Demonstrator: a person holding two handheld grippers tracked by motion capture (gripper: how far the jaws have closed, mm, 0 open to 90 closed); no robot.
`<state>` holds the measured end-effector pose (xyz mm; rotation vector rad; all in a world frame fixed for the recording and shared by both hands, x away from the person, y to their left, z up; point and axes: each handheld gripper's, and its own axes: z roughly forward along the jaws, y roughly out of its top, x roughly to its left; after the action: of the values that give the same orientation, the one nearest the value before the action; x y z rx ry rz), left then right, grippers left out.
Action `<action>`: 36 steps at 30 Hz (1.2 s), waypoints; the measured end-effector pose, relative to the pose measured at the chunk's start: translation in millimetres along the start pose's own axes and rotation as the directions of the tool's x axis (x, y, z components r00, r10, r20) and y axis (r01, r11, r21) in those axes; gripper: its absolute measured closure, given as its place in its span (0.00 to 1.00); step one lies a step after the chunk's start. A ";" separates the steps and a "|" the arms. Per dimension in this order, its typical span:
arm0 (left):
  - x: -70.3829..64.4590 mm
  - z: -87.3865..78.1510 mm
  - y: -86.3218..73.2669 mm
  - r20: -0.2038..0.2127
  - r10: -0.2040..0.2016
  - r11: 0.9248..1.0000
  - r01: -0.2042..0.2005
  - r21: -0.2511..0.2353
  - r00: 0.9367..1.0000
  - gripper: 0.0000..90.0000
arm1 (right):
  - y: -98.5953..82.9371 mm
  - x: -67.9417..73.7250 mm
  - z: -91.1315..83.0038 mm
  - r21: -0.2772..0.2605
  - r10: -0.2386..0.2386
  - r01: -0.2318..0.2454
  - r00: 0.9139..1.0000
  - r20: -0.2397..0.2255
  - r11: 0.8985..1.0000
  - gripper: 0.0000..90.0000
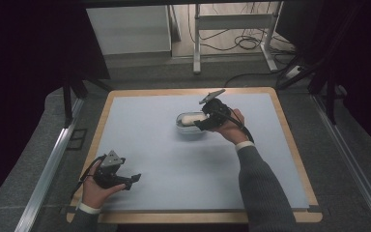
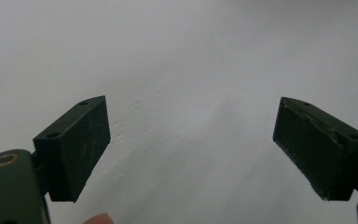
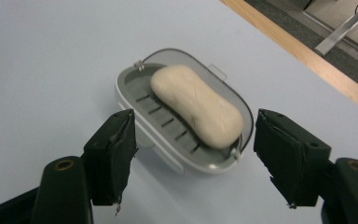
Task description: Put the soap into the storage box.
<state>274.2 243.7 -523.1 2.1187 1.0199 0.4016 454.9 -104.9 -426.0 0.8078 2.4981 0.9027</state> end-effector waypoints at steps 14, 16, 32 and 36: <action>-1.2 2.4 0.0 -0.002 0.001 1.000 -0.001 0.006 1.000 0.13 | -58.2 -0.7 -27.2 -0.052 0.085 -0.084 0.996 0.017 0.995 0.31; -1.2 2.2 -0.1 -0.001 0.001 1.000 -0.001 0.004 1.000 0.13 | -67.5 0.1 -30.8 -0.056 0.096 -0.094 0.995 0.024 0.994 0.31; -2.4 3.9 0.0 -0.005 0.000 1.000 0.000 0.013 1.000 0.13 | -159.6 8.6 -67.4 -0.087 0.205 -0.197 0.974 0.094 0.976 0.29; -2.4 4.5 -0.1 -0.006 0.001 1.000 -0.001 0.014 1.000 0.13 | -177.8 8.0 -73.0 -0.079 0.230 -0.222 0.967 0.111 0.972 0.29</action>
<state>275.1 239.7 -526.1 2.1317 1.0276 0.4027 342.5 -245.9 -493.0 1.1084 2.2937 0.9743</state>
